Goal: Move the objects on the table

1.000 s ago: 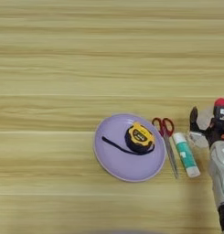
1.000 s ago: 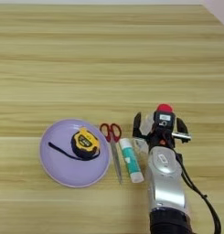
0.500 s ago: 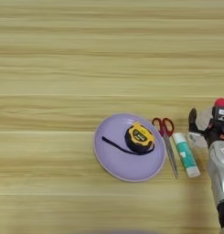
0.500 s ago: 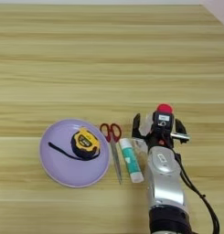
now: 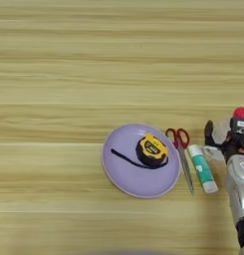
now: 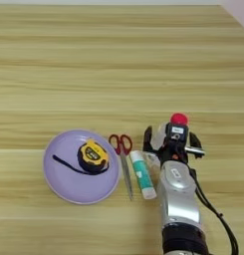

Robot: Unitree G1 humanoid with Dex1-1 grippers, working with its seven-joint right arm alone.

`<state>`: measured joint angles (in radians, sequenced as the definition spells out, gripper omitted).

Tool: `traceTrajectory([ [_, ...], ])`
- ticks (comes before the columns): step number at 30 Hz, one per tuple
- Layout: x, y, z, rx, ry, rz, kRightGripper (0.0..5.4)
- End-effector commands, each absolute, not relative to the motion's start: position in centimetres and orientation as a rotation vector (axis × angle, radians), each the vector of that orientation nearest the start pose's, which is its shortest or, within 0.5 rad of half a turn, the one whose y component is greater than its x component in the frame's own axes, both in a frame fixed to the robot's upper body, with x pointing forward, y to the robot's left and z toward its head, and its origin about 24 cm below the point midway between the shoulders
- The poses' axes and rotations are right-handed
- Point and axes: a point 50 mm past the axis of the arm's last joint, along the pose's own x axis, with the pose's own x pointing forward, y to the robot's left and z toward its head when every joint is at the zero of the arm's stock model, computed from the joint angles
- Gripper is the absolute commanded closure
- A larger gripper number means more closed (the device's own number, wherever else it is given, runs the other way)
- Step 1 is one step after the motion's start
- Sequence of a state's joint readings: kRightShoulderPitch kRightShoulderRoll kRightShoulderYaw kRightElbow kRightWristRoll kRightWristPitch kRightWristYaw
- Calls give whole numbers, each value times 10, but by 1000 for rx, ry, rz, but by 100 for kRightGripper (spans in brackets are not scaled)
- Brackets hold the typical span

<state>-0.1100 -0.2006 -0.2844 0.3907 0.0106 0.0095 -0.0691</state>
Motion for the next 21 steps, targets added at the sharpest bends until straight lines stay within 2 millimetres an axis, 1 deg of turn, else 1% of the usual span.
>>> traceTrajectory([
  [1, 271, -270, 31, -154, 112, -358, 19],
  [4, 271, -269, 31, -152, 111, -356, 41],
  [7, 271, -269, 31, -150, 111, -354, 77],
  [8, 271, -269, 30, -150, 111, -353, 77],
  [15, 271, -269, 29, -147, 115, -351, 158],
  [21, 271, -269, 29, -144, 113, -350, 196],
])
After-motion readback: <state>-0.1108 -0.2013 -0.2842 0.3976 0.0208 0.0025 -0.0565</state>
